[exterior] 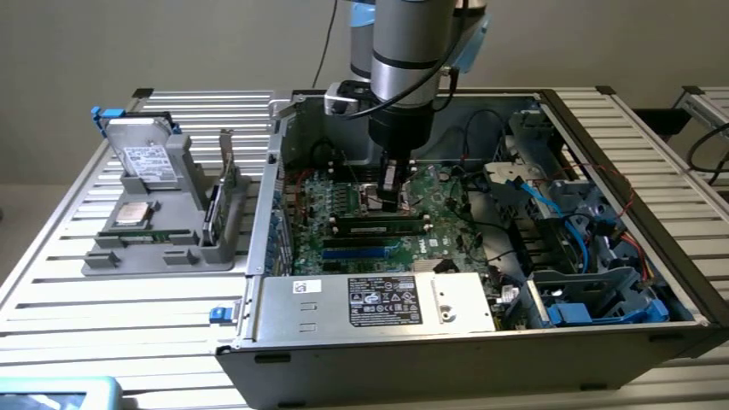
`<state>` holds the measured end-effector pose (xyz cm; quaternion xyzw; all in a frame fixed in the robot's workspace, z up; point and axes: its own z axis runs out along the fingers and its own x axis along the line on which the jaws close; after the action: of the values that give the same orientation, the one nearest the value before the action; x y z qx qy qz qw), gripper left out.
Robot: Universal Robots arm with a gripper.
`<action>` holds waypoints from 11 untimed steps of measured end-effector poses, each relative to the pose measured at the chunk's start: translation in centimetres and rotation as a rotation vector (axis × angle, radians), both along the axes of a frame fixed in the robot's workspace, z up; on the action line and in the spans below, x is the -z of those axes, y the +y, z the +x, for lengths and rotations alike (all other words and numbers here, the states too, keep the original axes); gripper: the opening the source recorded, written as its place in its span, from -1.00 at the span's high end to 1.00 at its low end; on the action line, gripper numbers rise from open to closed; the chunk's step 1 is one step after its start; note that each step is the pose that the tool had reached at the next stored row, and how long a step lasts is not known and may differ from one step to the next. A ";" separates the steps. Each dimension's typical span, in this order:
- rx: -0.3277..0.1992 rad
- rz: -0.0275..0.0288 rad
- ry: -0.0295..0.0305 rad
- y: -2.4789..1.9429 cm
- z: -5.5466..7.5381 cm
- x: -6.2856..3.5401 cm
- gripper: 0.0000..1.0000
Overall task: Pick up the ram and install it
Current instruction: 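Press down the ram until it locks into place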
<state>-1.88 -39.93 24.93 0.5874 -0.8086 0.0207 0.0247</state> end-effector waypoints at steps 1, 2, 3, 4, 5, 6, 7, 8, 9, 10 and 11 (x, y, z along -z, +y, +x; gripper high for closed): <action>0.010 -0.0023 0.0001 0.00 0.0 0.00 0.79; 0.020 -0.0059 -0.0001 -0.01 0.0 0.00 0.79; 0.028 -0.0106 -0.0002 -0.01 0.0 0.00 0.79; 0.035 -0.0163 -0.0007 -0.01 0.0 -0.01 0.79; 0.042 -0.0219 -0.0012 -0.01 0.0 -0.01 0.79; 0.050 -0.0276 -0.0017 -0.01 0.0 -0.01 0.79; 0.057 -0.0324 -0.0023 -0.01 0.0 -0.01 0.79; 0.065 -0.0364 -0.0030 -0.01 0.0 -0.01 0.79; 0.074 -0.0386 -0.0033 -0.01 0.0 -0.01 0.79; 0.084 -0.0402 -0.0033 -0.01 0.0 -0.01 0.79; 0.096 -0.0413 -0.0034 -0.01 0.0 -0.02 0.79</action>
<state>-1.89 -39.94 24.95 0.5475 -0.8352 0.0372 0.0364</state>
